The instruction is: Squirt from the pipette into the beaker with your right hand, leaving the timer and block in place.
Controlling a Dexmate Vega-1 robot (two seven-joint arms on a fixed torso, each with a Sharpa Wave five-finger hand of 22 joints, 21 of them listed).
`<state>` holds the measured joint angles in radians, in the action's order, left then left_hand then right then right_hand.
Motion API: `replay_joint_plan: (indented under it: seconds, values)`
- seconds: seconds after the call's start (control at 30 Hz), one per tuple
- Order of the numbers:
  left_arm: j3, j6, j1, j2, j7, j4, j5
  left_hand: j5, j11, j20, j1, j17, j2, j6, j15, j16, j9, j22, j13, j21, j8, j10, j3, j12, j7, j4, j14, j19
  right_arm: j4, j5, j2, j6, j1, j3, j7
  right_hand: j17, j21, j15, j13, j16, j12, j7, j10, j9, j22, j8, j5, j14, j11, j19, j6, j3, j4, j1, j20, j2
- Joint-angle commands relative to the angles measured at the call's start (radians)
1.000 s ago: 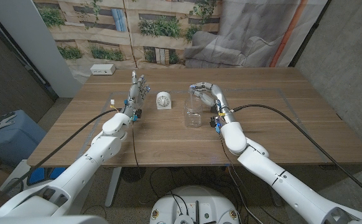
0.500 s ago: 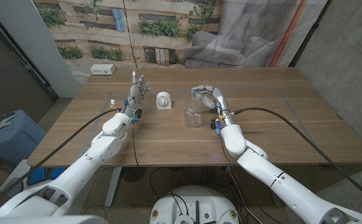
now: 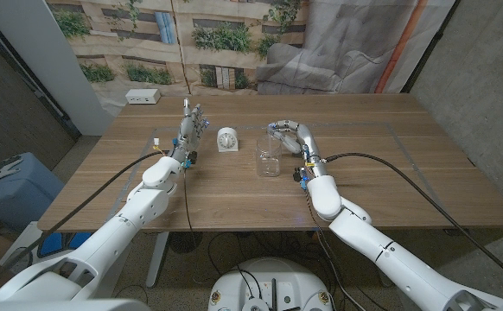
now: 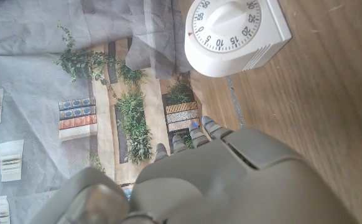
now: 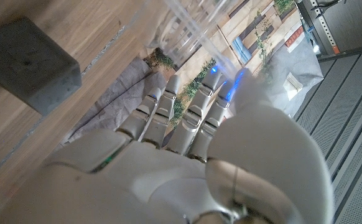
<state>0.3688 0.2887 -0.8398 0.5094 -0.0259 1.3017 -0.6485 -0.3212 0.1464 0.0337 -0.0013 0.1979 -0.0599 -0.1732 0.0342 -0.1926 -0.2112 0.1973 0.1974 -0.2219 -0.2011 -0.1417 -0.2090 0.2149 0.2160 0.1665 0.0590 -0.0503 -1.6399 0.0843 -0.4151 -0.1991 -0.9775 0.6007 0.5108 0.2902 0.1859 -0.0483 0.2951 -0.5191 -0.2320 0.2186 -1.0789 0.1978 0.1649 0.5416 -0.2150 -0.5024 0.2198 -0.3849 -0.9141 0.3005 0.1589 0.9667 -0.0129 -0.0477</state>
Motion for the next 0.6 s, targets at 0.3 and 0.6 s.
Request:
replay_joint_plan:
  seconds: [0.3, 0.6]
  values:
    - [0.001, 0.001, 0.001, 0.001, -0.005, -0.002, -0.002, -0.006, 0.003, 0.092, -0.001, 0.001, -0.045, -0.004, 0.116, -0.006, -0.002, 0.002, 0.006, -0.006, -0.006, -0.003, -0.006, 0.005, 0.006, -0.002, 0.009, -0.005, 0.013, -0.002, 0.013, -0.006, -0.012, -0.005, 0.023, 0.006, 0.007, -0.147, 0.011, -0.015, -0.017, -0.002, -0.025, 0.002, 0.003, 0.014, -0.005, -0.021, 0.001, -0.011, -0.034, 0.005, 0.008, 0.030, -0.008, -0.005]
    - [0.001, 0.000, 0.001, 0.001, -0.005, -0.002, -0.002, -0.006, 0.004, 0.092, -0.001, 0.001, -0.045, -0.004, 0.117, -0.006, -0.002, 0.002, 0.006, -0.005, -0.006, -0.003, -0.006, 0.005, 0.006, -0.002, 0.009, -0.005, 0.014, -0.003, 0.019, 0.001, -0.014, -0.005, 0.033, 0.007, 0.008, -0.150, 0.018, -0.022, -0.028, -0.004, -0.050, 0.000, 0.003, 0.023, -0.006, -0.042, 0.001, -0.016, -0.061, 0.009, 0.008, 0.039, -0.012, -0.011]
